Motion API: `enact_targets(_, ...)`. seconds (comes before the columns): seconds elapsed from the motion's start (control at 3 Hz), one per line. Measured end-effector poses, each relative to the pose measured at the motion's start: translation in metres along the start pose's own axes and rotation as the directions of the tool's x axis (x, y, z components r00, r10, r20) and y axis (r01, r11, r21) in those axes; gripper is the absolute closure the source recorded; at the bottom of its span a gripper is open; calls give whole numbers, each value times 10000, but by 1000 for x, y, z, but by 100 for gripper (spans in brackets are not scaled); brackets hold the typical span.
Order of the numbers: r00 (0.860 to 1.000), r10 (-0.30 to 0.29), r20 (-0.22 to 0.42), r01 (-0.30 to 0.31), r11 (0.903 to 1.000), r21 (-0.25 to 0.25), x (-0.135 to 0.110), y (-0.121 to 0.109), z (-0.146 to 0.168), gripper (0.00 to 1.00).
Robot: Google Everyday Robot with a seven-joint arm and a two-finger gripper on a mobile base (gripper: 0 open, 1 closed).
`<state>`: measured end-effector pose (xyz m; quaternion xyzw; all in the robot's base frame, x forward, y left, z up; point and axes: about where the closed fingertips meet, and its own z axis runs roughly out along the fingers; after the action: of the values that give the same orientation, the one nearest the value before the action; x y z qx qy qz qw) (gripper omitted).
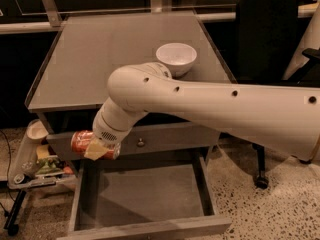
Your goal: Pick coke can from middle drawer and place on counter
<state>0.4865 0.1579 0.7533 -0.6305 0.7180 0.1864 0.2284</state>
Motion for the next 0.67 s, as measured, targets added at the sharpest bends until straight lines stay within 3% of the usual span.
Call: enact_targets(0.67,9994,-28,353,-28,9872,1592,-49,-41,-78,100)
